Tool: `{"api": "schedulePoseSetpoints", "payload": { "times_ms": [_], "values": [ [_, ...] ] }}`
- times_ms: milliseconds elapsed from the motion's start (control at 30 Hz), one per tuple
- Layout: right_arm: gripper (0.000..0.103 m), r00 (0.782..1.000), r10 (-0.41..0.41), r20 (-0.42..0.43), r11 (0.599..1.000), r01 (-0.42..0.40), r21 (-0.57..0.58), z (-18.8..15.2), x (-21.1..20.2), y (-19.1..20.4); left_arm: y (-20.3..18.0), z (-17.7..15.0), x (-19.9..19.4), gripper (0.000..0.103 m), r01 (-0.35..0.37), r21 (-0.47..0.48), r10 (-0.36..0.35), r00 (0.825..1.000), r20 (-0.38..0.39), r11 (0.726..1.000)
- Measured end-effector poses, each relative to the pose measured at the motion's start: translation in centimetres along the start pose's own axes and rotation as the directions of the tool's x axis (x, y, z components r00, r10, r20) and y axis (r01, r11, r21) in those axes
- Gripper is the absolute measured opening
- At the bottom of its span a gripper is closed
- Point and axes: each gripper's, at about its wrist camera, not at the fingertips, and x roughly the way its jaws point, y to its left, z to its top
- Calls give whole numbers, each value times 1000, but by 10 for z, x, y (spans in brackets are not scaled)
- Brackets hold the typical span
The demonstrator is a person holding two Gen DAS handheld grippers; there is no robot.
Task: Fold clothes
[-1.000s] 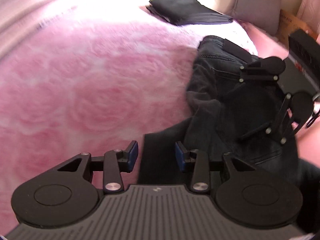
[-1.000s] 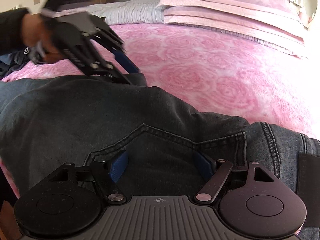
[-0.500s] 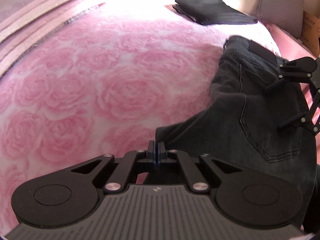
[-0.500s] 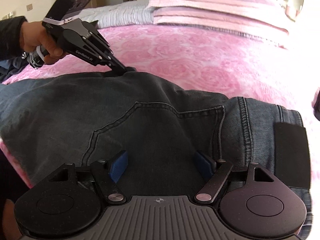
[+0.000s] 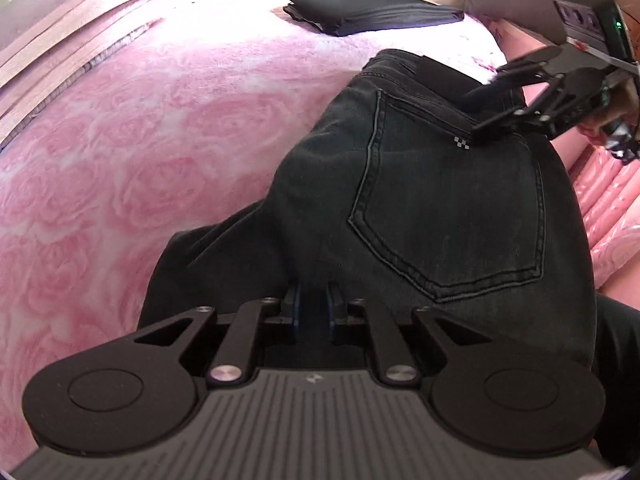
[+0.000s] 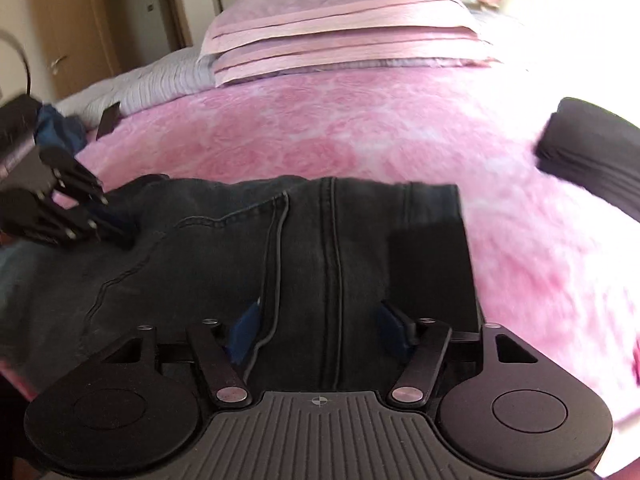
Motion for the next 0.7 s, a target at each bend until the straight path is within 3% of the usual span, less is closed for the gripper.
{"api": "schedulePoseSetpoints", "payload": {
  "times_ms": [133, 233, 367, 433, 467, 533, 700],
  "values": [
    [62, 999, -42, -7, 999, 42, 2, 2, -23, 10, -4, -19, -32, 10, -56, -29, 55, 998, -21, 998],
    [62, 1000, -25, 20, 1000, 25, -1, -13, -36, 24, -4, -56, -55, 11, -130, -86, 124, 990, -74, 988],
    [63, 999, -48, 8, 998, 48, 27, -31, -45, 33, 6, -123, -103, 11, -243, -244, 225, 969, -100, 939],
    [66, 997, -73, 32, 997, 73, 4, -28, -52, 47, 8, -156, -132, 12, -301, -320, 278, 953, -117, 898],
    [73, 995, -86, 51, 996, 87, -12, -27, -56, 55, 9, -174, -146, 12, -340, -348, 310, 940, -141, 874],
    [77, 991, -95, 90, 993, 101, -54, -24, -62, 72, 8, -216, -175, 13, -416, -397, 371, 909, -190, 818],
    [77, 993, 25, 115, 980, -1, -199, -20, -53, 138, 4, -326, -252, 15, -539, -564, 479, 836, -267, 626]
  ]
}}
